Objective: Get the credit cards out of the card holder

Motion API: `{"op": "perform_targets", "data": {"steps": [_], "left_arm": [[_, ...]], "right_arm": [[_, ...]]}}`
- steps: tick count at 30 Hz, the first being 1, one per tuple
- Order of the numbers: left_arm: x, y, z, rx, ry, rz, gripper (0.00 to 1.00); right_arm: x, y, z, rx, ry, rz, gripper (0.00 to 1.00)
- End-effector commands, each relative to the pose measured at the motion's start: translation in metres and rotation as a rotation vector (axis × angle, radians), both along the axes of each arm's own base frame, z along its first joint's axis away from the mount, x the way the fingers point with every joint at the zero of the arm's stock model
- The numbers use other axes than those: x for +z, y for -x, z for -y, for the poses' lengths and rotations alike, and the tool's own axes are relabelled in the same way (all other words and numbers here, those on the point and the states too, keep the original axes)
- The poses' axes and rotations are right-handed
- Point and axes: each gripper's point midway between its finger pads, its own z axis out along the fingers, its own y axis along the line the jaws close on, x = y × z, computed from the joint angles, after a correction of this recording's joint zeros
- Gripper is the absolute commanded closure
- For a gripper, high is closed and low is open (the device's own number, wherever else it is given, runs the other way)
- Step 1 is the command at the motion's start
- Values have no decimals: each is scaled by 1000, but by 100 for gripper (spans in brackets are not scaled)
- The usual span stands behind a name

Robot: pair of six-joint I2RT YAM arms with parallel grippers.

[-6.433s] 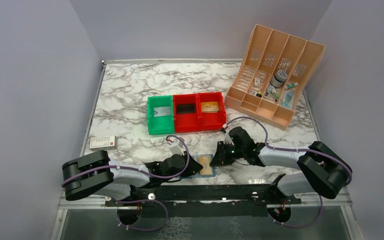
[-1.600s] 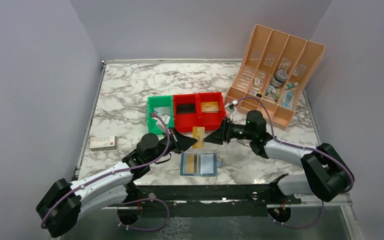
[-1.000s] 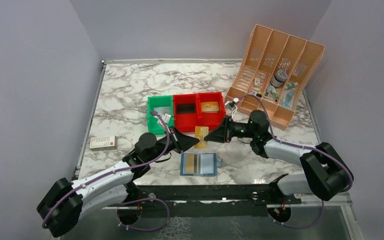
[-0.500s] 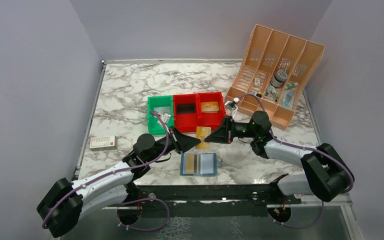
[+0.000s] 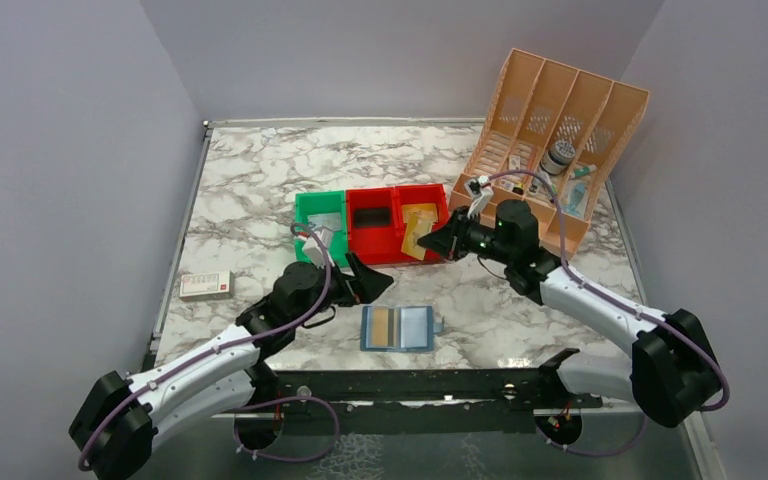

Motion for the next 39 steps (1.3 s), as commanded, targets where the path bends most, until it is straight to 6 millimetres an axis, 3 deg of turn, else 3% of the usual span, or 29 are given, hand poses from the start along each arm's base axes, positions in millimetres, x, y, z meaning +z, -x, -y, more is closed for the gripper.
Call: {"op": "perform_targets", "data": {"steps": [1, 8, 15, 26, 39], "left_arm": [[-20, -14, -40, 165, -228, -34, 1], [-16, -13, -47, 186, -221, -14, 1], [-20, -15, -51, 190, -276, -17, 1], [-23, -16, -51, 179, -317, -22, 1], [-22, -15, -54, 187, -308, -20, 1]], "right_arm": [[-22, -56, 37, -272, 274, 78, 99], [-13, -107, 39, -294, 486, 211, 99], [-33, -139, 40, -232, 666, 363, 99], [-61, -142, 26, -2, 835, 668, 97], [-88, -172, 27, 21, 1067, 795, 98]]}}
